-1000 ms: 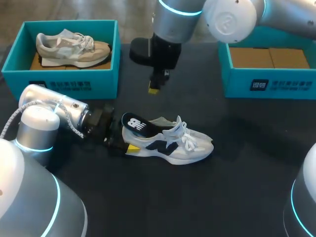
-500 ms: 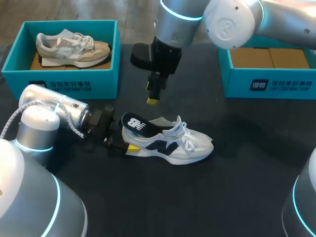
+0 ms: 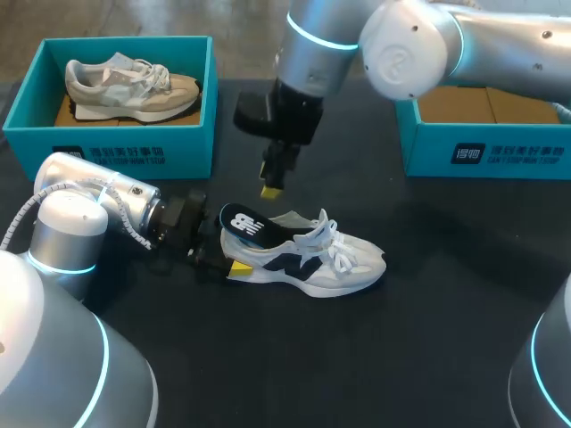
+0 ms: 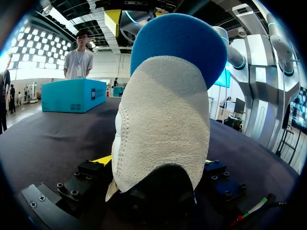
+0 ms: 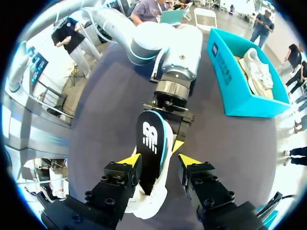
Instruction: Take the shoe out of the shoebox, open the shoe tongue, remove and reinsert the insole, then place the shoe into the shoebox
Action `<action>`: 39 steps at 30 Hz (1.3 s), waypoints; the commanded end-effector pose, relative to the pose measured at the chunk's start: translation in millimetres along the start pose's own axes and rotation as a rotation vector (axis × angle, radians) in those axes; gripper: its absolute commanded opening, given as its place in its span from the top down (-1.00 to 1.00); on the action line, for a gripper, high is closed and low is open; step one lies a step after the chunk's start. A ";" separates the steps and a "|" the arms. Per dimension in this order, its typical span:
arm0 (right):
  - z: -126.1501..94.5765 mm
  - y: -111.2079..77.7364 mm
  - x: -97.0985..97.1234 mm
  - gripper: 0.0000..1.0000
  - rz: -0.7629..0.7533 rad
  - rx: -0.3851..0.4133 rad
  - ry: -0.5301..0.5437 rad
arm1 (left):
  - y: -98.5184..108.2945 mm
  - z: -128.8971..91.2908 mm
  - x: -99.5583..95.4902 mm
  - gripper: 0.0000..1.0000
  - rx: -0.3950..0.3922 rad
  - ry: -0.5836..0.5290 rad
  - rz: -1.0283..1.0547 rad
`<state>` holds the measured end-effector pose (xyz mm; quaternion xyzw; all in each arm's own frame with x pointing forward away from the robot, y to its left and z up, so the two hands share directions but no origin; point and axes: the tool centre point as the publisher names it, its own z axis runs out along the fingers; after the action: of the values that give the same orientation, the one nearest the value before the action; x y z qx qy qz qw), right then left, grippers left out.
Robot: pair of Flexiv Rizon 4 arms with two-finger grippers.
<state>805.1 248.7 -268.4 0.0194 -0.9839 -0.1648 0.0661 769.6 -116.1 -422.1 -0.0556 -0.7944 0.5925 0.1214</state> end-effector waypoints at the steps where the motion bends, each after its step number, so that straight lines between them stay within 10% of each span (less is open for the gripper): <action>1: 11.4 1.5 -5.1 0.02 -0.002 -0.005 0.021 | -0.2 0.6 -0.9 1.00 -0.001 0.000 -0.001; 23: 43.7 1.0 -8.0 -0.11 -0.020 -0.030 0.128 | -0.2 0.6 -0.9 1.00 -0.001 0.000 -0.001; 39: 59.3 5.9 -6.1 0.18 -0.043 -0.045 0.177 | -0.2 0.6 -0.9 1.00 -0.001 0.000 -0.001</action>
<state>803.2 271.5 -321.3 0.0533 -0.9695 -0.1868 0.1498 769.6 -116.1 -422.1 -0.0557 -0.7944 0.5925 0.1214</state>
